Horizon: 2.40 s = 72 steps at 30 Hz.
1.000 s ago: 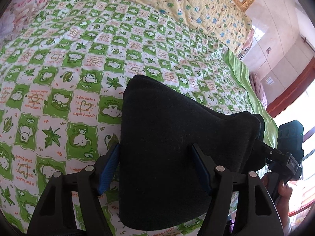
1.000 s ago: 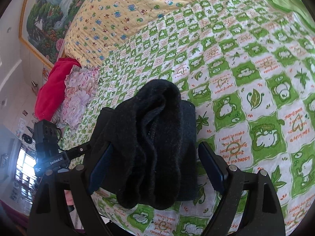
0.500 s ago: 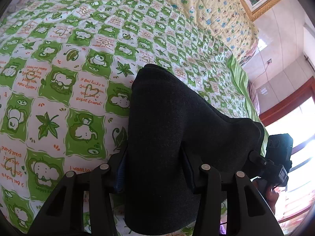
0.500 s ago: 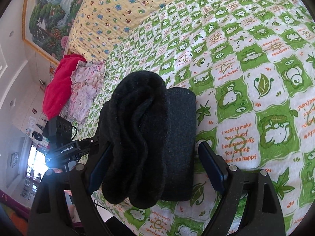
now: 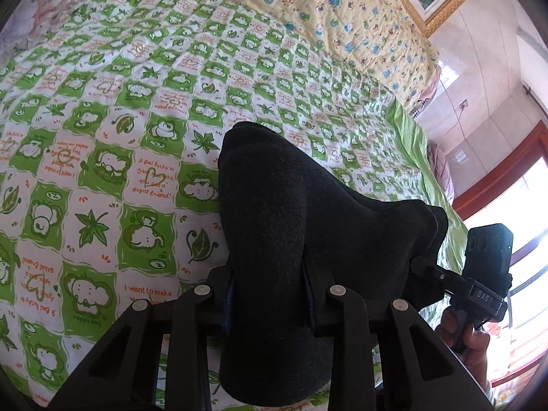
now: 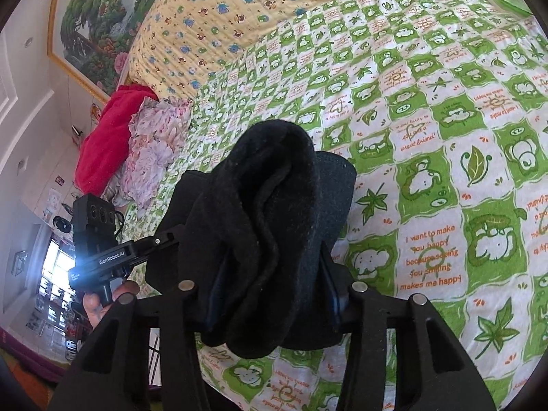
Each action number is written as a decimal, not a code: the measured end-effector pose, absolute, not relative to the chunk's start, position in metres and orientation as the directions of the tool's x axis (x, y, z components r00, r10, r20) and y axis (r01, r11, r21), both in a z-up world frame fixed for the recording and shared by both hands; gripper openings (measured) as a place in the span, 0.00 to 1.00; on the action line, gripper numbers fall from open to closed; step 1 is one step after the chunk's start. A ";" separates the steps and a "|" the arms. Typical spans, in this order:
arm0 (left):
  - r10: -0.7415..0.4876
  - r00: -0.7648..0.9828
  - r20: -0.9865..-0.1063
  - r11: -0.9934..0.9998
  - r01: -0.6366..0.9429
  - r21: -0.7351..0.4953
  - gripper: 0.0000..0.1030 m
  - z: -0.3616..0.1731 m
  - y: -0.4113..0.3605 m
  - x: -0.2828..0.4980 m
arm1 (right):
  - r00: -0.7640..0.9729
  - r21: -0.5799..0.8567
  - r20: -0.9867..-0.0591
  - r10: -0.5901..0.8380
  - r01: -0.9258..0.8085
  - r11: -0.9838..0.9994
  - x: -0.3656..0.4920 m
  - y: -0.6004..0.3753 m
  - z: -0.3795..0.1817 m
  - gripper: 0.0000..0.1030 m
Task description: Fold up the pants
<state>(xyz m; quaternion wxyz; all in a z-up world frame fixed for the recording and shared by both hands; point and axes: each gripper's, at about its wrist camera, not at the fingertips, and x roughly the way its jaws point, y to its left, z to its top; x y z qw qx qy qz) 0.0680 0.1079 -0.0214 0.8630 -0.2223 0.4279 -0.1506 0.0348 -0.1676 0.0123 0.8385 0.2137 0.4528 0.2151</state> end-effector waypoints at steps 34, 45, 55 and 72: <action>-0.173 0.787 -0.592 0.853 -0.181 -0.490 0.27 0.033 0.253 -0.015 | 0.349 0.543 -0.614 0.708 -0.463 0.700 0.095 -0.005 0.039 0.45; -0.095 0.799 -0.594 0.851 -0.245 -0.465 0.27 0.034 0.293 -0.009 | 0.296 0.558 -0.620 0.727 -0.484 0.674 0.127 0.039 0.027 0.45; -0.040 0.795 -0.605 0.833 -0.308 -0.460 0.27 0.027 0.324 -0.002 | 0.254 0.557 -0.636 0.728 -0.503 0.662 0.155 0.075 0.015 0.45; -0.003 0.780 -0.626 0.802 -0.372 -0.467 0.27 0.010 0.353 0.023 | 0.223 0.546 -0.664 0.714 -0.508 0.667 0.198 0.105 -0.010 0.46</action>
